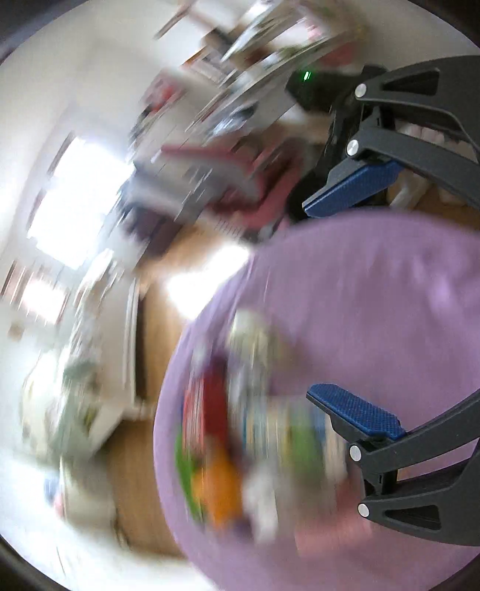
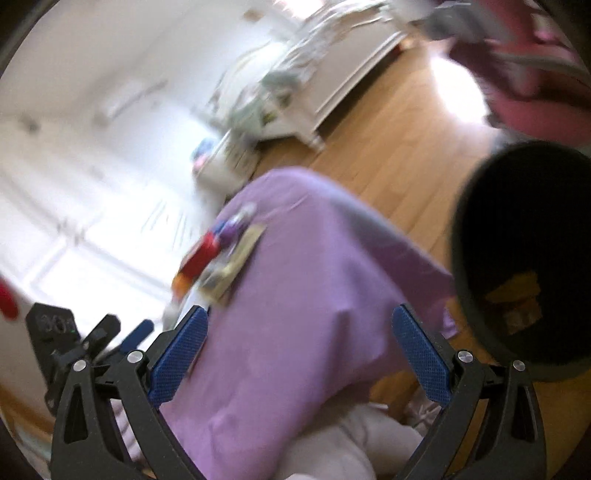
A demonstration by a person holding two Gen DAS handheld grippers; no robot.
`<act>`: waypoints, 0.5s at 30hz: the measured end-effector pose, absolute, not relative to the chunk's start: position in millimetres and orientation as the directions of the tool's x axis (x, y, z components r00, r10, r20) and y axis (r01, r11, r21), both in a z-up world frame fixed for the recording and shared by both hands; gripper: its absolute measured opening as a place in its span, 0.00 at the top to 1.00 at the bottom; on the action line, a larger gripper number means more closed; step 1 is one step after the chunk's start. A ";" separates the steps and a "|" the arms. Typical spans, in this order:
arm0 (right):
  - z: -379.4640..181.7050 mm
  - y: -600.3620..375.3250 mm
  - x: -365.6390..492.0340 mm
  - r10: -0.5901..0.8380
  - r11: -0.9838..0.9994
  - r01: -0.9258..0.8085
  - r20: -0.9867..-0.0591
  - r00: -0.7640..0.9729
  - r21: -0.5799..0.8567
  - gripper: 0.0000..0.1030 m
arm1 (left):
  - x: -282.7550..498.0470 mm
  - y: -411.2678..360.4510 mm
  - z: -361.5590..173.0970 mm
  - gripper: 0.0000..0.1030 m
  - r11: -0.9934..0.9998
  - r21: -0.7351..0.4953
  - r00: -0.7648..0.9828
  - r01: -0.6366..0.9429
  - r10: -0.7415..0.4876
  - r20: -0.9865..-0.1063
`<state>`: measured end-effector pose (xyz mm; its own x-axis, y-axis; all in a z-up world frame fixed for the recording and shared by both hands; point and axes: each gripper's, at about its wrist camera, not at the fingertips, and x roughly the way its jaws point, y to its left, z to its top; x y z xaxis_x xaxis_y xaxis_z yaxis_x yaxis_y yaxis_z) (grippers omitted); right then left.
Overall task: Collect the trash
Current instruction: 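Grasp the pink hair roller with the left tool while the right tool grasps the beige wrapper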
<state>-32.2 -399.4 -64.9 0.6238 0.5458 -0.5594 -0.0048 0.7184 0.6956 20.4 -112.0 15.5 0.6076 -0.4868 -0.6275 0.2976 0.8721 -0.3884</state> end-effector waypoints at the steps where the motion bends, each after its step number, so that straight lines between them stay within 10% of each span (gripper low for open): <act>1: -61.9 -389.0 -27.9 0.553 0.724 -0.020 -0.563 0.614 0.689 0.04 | 18.2 -90.2 14.1 0.12 0.894 -0.375 0.634 0.247 -0.442 -0.635; 15: -51.5 -243.1 121.3 0.414 0.884 0.007 -0.790 0.452 0.468 0.21 | 52.9 -6.2 -50.2 0.25 0.957 -0.291 0.588 -0.014 -0.228 -0.776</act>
<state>121.3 -243.1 -51.5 0.4525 0.4144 -0.7896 0.0067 0.8839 0.4677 52.9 -6.2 -50.2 0.5876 -0.2277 -0.7765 -0.0136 0.9567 -0.2908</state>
